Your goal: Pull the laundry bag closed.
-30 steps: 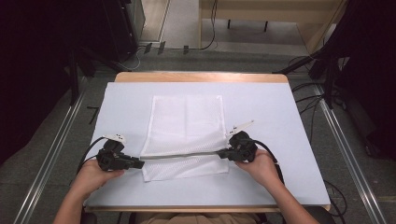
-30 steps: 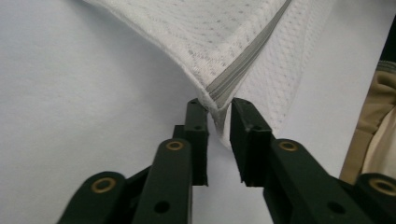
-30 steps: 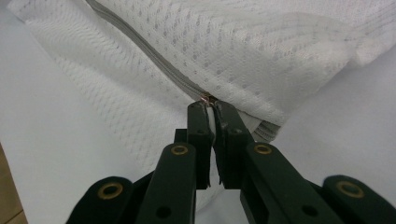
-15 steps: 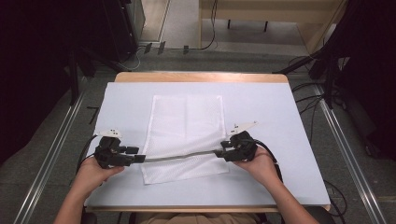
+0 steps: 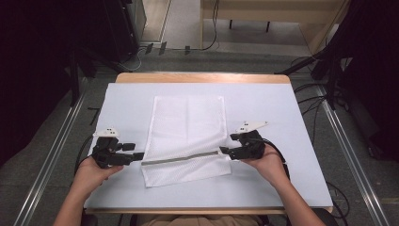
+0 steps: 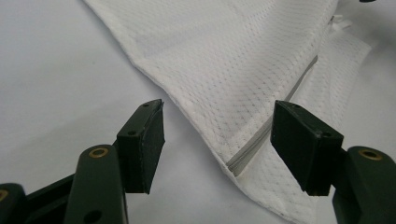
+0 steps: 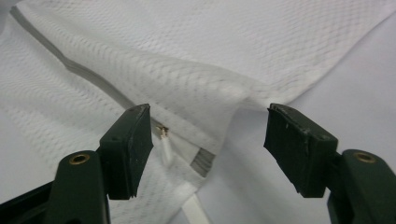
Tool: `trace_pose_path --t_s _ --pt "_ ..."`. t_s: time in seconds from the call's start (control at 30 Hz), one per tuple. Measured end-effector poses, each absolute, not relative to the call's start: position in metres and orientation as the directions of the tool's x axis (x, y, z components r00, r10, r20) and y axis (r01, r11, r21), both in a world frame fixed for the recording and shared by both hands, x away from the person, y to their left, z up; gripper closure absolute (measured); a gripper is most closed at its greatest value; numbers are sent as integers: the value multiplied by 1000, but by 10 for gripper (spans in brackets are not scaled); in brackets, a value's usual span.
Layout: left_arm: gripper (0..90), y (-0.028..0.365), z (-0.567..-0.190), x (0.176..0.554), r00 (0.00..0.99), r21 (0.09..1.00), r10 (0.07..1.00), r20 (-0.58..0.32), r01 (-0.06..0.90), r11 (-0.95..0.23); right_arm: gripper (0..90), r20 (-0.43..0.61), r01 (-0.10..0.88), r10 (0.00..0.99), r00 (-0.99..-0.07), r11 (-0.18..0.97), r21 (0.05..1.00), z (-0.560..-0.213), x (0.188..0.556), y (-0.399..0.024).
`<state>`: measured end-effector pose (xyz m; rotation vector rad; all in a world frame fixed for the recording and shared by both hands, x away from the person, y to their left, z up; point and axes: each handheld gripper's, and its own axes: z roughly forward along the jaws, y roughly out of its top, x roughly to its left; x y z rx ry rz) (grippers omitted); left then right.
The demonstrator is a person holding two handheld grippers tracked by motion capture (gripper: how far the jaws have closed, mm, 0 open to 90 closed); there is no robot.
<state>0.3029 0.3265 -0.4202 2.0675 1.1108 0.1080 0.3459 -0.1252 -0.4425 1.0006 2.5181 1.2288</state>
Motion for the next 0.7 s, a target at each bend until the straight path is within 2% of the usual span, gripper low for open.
trace_pose_path --t_s 0.7 --pt "322 351 -425 315 540 674 804 -251 694 -256 307 98 518 740 -666 363 775 -442 359 -170"
